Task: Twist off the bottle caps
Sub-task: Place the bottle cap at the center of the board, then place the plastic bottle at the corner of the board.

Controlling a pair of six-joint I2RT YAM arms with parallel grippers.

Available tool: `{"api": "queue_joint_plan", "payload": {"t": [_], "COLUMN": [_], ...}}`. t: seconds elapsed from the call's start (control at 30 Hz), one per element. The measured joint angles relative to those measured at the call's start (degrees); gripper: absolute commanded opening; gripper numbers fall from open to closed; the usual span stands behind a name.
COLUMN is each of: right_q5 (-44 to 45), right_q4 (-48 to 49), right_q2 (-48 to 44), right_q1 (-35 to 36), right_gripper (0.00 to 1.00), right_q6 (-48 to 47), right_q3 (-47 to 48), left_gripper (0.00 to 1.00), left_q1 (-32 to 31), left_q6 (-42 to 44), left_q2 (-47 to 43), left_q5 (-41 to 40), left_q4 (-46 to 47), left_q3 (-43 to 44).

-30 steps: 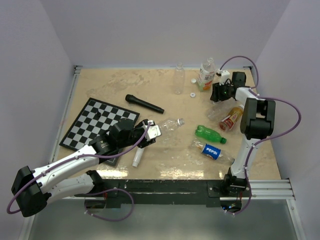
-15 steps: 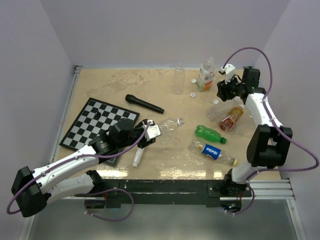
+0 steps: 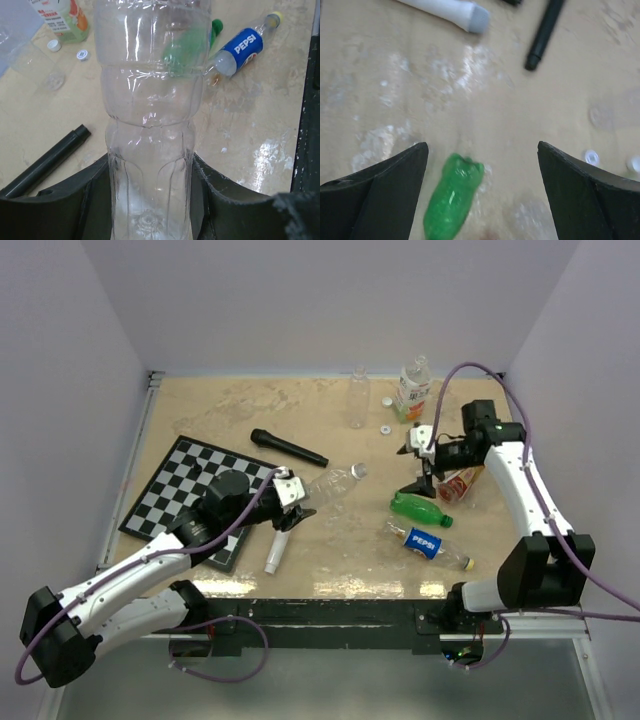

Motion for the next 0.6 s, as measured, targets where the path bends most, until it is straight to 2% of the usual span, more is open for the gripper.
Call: {"api": "queue_joint_plan", "payload": {"t": [0.1, 0.2, 0.43, 0.6], "right_q5": [-2.78, -5.40, -6.64, -8.02], "right_q4": [-3.54, -3.43, 8.90, 14.53], "right_q2": [0.76, 0.70, -0.79, -0.79], "right_q1": [8.44, 16.90, 22.67, 27.56], "right_gripper": [0.92, 0.92, 0.89, 0.86], "right_q6": [-3.82, -1.75, 17.97, 26.53], "right_q3": [0.02, 0.55, 3.06, 3.39], "left_gripper": [0.01, 0.02, 0.01, 0.01], "left_q1": [1.01, 1.31, 1.31, 1.31], "left_q6": [-1.55, -1.81, -2.75, -3.08], "left_q2": [-0.26, 0.20, 1.57, 2.01], "left_q5": [3.02, 4.70, 7.50, 8.09], "left_q4": [2.34, 3.19, 3.85, 4.04], "left_q3": [-0.42, -0.42, -0.44, -0.48]}}
